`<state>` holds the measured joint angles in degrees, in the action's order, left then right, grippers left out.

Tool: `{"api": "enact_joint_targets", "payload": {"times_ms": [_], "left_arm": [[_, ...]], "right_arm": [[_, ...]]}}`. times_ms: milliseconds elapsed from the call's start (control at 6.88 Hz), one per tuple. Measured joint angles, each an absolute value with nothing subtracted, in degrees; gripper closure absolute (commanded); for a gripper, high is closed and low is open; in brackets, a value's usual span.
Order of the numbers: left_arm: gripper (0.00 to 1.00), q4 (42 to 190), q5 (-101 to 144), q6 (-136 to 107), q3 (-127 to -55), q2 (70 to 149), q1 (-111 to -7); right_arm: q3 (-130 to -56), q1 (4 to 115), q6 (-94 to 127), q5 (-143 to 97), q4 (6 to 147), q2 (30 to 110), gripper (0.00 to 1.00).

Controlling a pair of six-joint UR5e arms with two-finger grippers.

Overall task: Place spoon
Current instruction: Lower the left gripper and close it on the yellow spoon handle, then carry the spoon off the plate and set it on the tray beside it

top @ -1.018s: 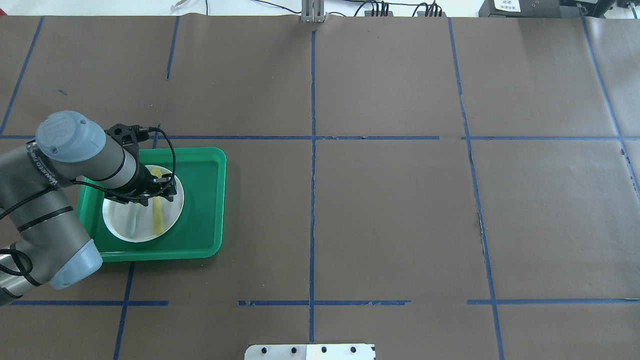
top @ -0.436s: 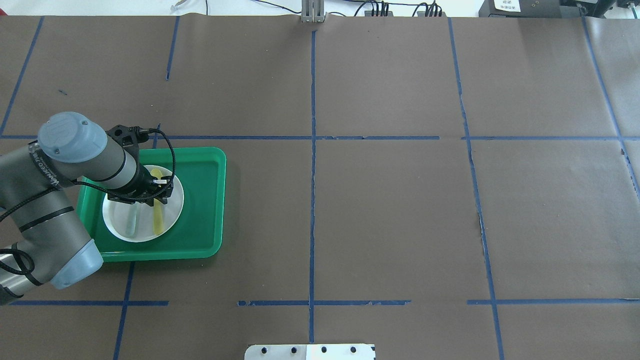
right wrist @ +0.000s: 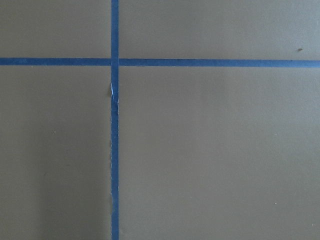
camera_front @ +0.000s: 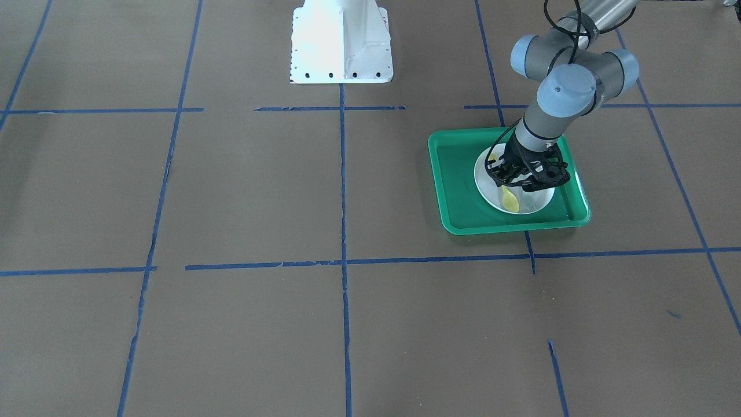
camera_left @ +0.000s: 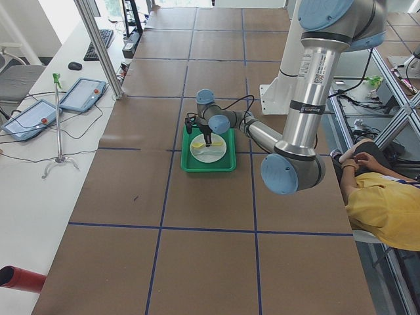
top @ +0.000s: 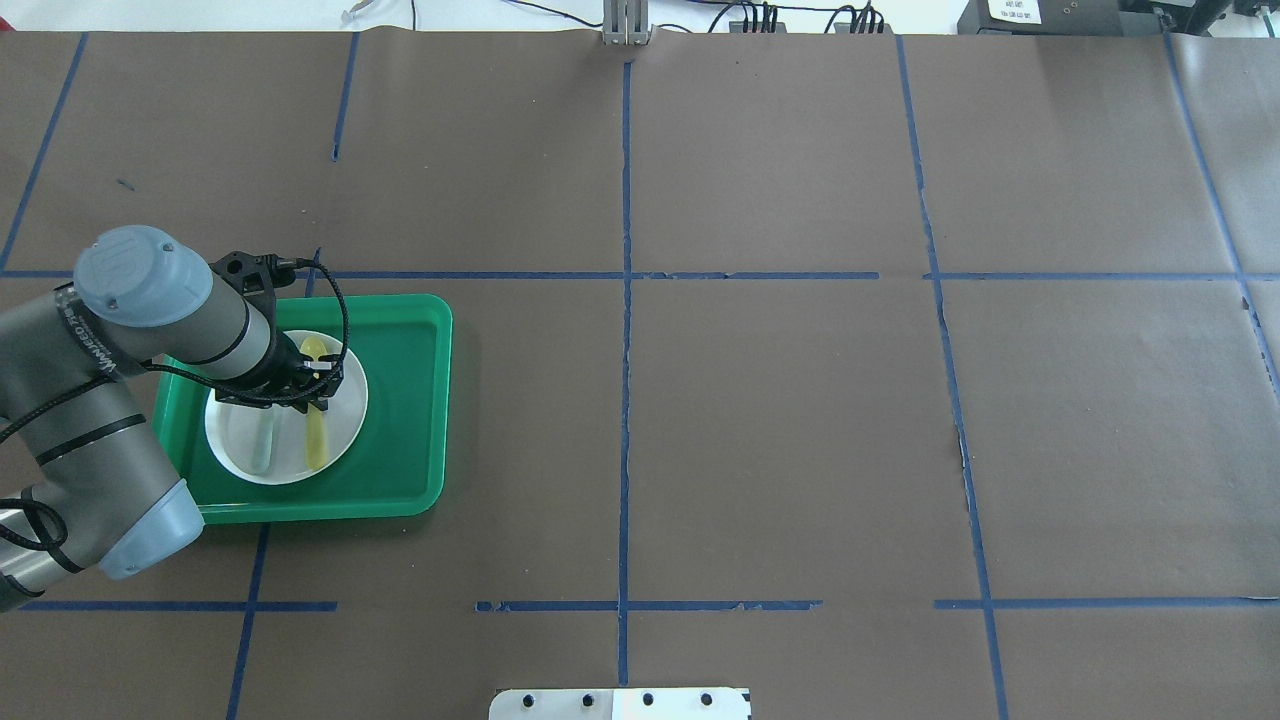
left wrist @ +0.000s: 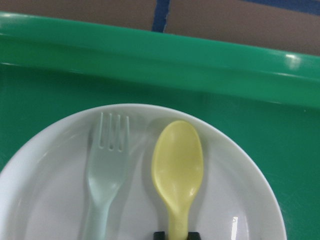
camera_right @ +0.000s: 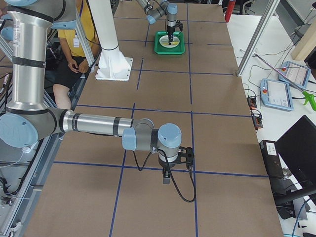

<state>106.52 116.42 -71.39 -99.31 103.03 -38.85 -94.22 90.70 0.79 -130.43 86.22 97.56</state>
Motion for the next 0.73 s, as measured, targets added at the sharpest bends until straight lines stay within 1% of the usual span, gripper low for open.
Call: {"api": "enact_joint_targets", "payload": {"times_ms": [436, 727], "left_arm": [[1.00, 105.89, 116.78, -71.20, -102.33, 103.17, -39.44], [1.00, 105.67, 116.20, -71.84, -102.05, 107.22, -39.29]], "right_arm": [[-94.22, 90.70, 0.79, -130.43, 86.22, 97.56, 0.00], [-94.22, 90.70, 0.79, -130.43, 86.22, 97.56, 0.00]]}}
